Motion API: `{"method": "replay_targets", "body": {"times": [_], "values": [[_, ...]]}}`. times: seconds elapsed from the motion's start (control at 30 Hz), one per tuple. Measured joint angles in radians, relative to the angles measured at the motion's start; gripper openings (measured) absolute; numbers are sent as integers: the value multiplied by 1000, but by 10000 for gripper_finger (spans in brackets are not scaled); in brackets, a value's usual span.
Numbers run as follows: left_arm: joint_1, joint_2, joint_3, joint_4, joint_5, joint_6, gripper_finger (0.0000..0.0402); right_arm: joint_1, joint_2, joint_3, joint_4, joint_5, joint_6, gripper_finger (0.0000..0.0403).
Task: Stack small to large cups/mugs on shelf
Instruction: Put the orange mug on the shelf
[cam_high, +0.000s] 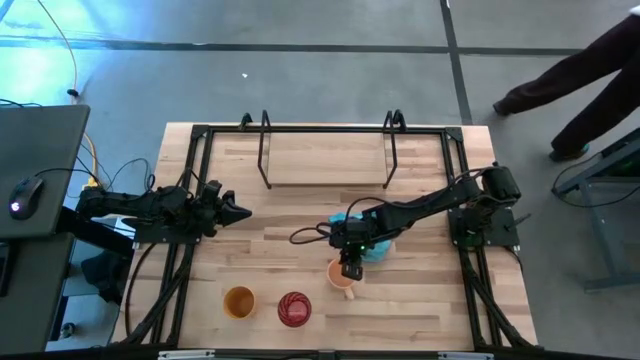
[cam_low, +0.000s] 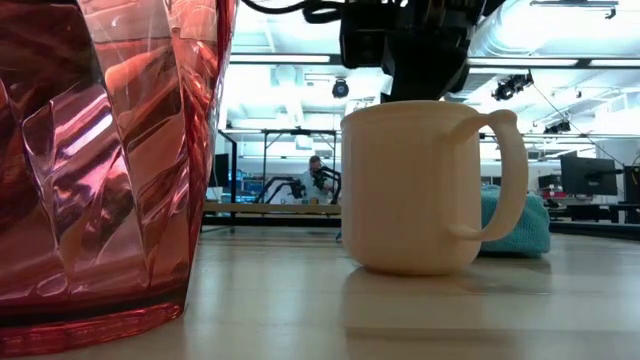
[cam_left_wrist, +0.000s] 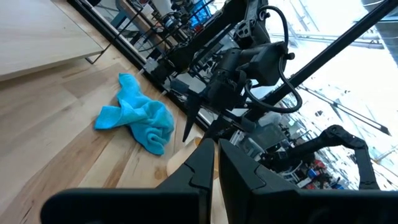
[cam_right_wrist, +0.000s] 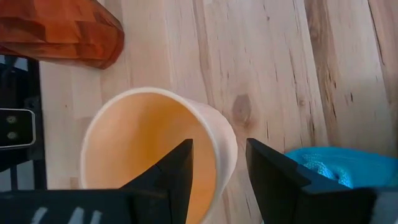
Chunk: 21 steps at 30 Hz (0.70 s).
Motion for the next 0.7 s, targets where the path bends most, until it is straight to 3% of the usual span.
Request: {"method": "replay_targets", "body": {"times": [0.3,0.7], "values": [[0,0,0,1,-7,0,12,0,6,0,15,1,1,129],[0,0,0,1,-7,1,12,-4,7,0,16,3,45,6]]}}
